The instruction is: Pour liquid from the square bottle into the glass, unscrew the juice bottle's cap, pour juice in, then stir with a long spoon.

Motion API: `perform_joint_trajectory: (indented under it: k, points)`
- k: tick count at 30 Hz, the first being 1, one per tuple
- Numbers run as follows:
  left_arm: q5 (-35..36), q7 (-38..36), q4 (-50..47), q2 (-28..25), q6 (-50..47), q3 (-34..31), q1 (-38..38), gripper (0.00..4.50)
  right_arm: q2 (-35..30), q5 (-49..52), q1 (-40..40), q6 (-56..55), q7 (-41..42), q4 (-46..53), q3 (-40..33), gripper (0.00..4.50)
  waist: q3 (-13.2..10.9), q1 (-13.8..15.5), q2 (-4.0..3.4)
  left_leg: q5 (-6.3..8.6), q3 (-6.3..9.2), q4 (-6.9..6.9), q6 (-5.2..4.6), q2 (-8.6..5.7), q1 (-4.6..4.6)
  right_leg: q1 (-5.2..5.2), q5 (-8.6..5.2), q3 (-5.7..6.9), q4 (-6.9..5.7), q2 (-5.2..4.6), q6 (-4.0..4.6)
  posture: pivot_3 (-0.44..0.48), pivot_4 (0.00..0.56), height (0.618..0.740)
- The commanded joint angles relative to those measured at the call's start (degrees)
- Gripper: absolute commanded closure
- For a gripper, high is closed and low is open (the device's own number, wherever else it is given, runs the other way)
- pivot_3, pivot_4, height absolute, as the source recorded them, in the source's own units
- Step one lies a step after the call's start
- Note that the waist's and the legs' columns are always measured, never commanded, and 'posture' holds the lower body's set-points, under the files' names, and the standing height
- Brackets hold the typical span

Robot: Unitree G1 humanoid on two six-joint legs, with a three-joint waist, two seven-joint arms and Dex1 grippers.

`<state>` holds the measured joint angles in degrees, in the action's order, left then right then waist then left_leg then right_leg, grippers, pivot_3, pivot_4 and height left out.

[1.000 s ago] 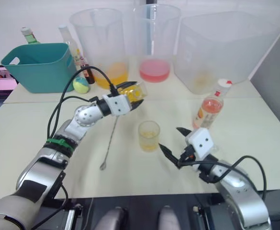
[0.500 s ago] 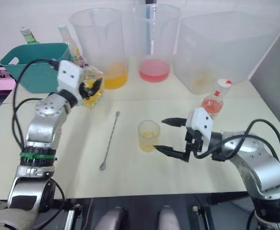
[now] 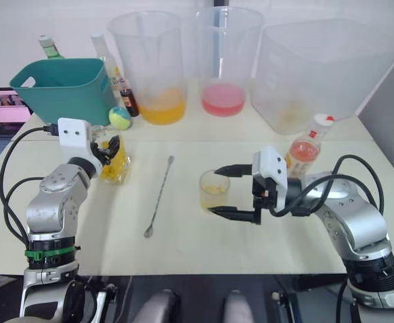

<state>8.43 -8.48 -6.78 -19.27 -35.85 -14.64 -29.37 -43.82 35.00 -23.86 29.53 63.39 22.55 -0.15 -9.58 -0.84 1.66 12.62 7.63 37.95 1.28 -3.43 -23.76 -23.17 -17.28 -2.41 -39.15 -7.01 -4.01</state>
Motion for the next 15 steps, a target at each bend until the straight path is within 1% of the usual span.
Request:
perform_joint_trajectory:
  k: [1, 7, 9, 11, 15]
  points:
    - [0.2, 0.9, -0.3, 0.6, 3.3, -0.8, 1.2, 1.68, 0.3, 0.1, -0.7, -1.3, -0.6, 1.1, -1.0, 0.03, 0.0, 0.0, 0.0, 0.0, -0.01, 0.0, 0.0, 0.0, 0.01, 0.01, 0.0, 0.0, 0.0, -0.01, 0.0, 0.0, 0.15, 0.738]
    - [0.2, 1.0, 1.8, 1.0, 5.4, -0.1, 0.7, 1.68, 0.3, -0.1, 0.2, -1.4, -1.8, 1.4, -1.6, 0.03, 0.0, 0.2, 0.01, 0.0, -0.01, 0.0, 0.0, 0.0, 0.06, 0.06, 0.01, 0.0, -0.01, -0.01, 0.0, 0.0, 0.15, 0.738]
    - [0.9, 1.1, 2.0, 1.2, 6.9, -0.8, -0.2, 0.62, 0.3, -0.1, 0.7, -1.5, -2.2, 1.5, -2.0, 0.0, 0.0, 0.2, 0.01, 0.0, -0.01, 0.0, -0.01, 0.0, 0.07, 0.06, 0.01, 0.01, -0.02, -0.01, 0.0, 0.0, 0.15, 0.738]
    - [1.7, 0.6, 1.1, 1.0, 8.2, -1.0, -0.8, 0.02, 0.2, -0.2, 1.5, -1.6, -2.5, 1.6, -2.2, 0.0, 0.0, 0.2, 0.02, 0.0, -0.01, 0.0, 0.0, 0.0, 0.07, 0.06, 0.01, 0.0, -0.03, -0.01, 0.0, 0.0, 0.15, 0.738]
    - [2.9, 0.2, -0.8, 0.9, 8.7, -1.4, -0.9, 0.02, 0.2, -0.3, 2.4, -1.9, -3.2, 2.0, -2.4, 0.0, 0.0, 0.4, 0.01, 0.0, -0.01, 0.0, 0.0, -0.02, 0.06, 0.05, 0.02, 0.0, -0.02, -0.02, 0.0, 0.0, 0.15, 0.738]
